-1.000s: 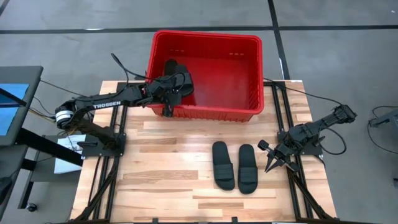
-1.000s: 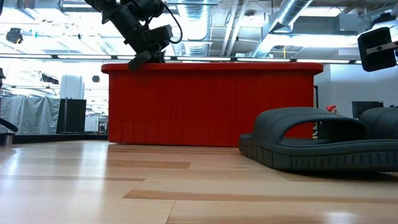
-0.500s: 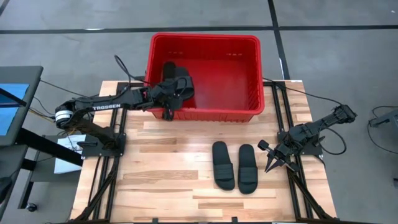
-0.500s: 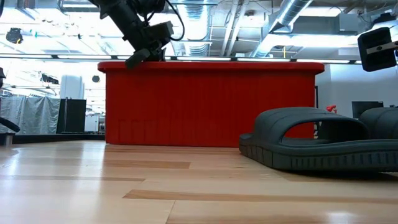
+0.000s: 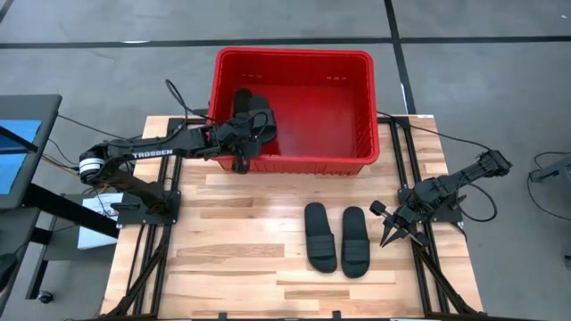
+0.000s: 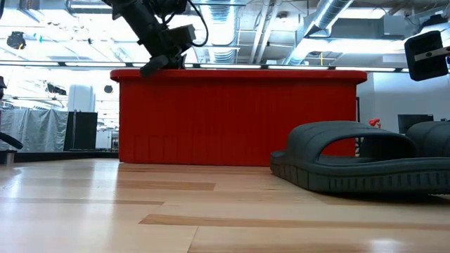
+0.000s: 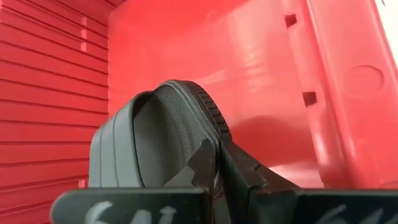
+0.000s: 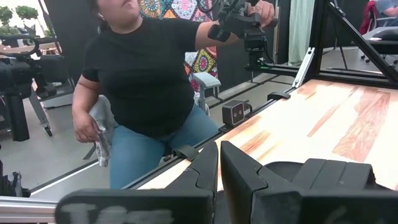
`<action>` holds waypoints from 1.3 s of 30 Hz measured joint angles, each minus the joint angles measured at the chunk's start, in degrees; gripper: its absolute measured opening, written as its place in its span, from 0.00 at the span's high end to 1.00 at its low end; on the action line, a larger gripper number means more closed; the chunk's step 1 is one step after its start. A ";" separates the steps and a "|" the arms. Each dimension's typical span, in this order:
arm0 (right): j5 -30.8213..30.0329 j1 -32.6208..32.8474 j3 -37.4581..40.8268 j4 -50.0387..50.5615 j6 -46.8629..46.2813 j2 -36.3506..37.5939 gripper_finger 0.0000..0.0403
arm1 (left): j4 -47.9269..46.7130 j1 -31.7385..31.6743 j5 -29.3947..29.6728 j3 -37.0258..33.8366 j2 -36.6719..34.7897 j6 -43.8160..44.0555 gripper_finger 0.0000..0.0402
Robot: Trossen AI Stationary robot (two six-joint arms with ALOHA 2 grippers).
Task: Pick and place slides into bin
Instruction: Put the black slipper into the red container
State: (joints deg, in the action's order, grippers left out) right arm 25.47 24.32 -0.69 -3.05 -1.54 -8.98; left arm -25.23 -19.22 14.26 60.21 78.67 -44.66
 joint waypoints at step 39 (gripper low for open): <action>0.00 0.02 0.00 0.00 0.00 -0.02 0.97 | -3.89 -8.02 -3.51 12.61 0.51 -8.97 1.00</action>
State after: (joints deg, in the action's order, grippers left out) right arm 25.47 24.34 -0.69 -3.05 -1.54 -8.99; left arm -29.12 -27.24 10.75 72.81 79.19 -53.63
